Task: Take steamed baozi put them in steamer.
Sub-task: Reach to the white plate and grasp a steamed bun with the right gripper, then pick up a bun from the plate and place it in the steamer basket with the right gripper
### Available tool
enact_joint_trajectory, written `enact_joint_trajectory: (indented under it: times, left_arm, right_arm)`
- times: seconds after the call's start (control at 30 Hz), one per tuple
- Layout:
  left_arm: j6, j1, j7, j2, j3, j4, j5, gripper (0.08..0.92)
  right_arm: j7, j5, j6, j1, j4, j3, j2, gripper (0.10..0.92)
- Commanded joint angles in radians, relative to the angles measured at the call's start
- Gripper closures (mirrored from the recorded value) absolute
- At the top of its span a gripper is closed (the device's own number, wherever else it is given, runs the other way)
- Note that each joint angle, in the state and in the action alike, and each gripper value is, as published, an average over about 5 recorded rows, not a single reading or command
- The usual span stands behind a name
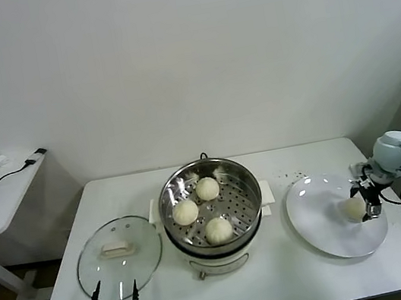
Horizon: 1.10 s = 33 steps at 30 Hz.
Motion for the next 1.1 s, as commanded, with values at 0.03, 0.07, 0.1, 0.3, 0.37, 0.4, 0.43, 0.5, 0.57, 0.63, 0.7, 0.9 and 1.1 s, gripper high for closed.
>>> enact_joint_trajectory:
  times: [0.03,0.07,0.1,0.3,0.37,0.4,0.43,0.5,0.57,0.63,0.7,0.9,1.1]
  left_arm:
    - [0.000,0.000,0.000,0.002,0.000,0.002,0.001,0.177]
    - [0.000,0.001,0.000,0.002,0.000,0.001,0.001,0.177]
    - [0.000,0.001,0.000,0.002,0.000,0.001,0.001,0.177]
    - [-0.001,0.005,-0.001,0.002,-0.001,0.000,0.000,0.177]
    - [-0.002,0.007,-0.001,0.003,-0.002,0.001,0.000,0.177]
    - [-0.003,0.007,-0.001,0.003,-0.002,0.001,-0.001,0.177]
    - [-0.003,0.007,-0.001,0.003,-0.002,0.002,-0.001,0.177]
    - [-0.003,0.006,-0.002,0.004,-0.002,0.002,-0.002,0.177]
    - [-0.003,0.005,-0.002,0.004,-0.002,0.002,-0.002,0.177]
    - [-0.003,0.004,-0.002,0.004,-0.001,0.002,-0.003,0.177]
    - [-0.003,0.002,-0.002,0.003,0.001,0.003,-0.005,0.177]
    - [-0.011,-0.007,-0.003,0.004,0.011,0.015,-0.009,0.177]
    - [-0.020,-0.010,-0.003,0.009,0.026,0.025,-0.020,0.177]
  right_arm:
    - [-0.002,-0.030,0.009,-0.026,-0.056,0.027,0.030,0.224]
    - [-0.002,-0.030,0.010,-0.026,-0.058,0.029,0.031,0.238]
    - [-0.002,-0.028,0.010,-0.026,-0.059,0.032,0.031,0.258]
    - [-0.003,-0.008,0.009,-0.017,-0.058,0.035,0.023,0.382]
    - [-0.003,0.001,0.008,-0.012,-0.053,0.033,0.018,0.406]
    - [-0.004,0.005,0.008,-0.010,-0.049,0.031,0.015,0.419]
    - [-0.003,0.012,0.006,-0.006,-0.044,0.028,0.012,0.429]
    - [-0.002,0.029,0.002,0.003,-0.033,0.020,0.006,0.448]
    - [0.004,0.050,-0.004,0.019,-0.021,0.005,0.000,0.460]
    - [0.013,0.082,-0.010,0.043,-0.006,-0.015,-0.008,0.468]
    - [0.021,0.134,-0.023,0.084,0.022,-0.053,-0.019,0.472]
    - [0.035,0.356,-0.107,0.348,0.152,-0.263,-0.041,0.466]
    - [0.076,0.659,-0.183,0.743,0.243,-0.594,0.047,0.465]
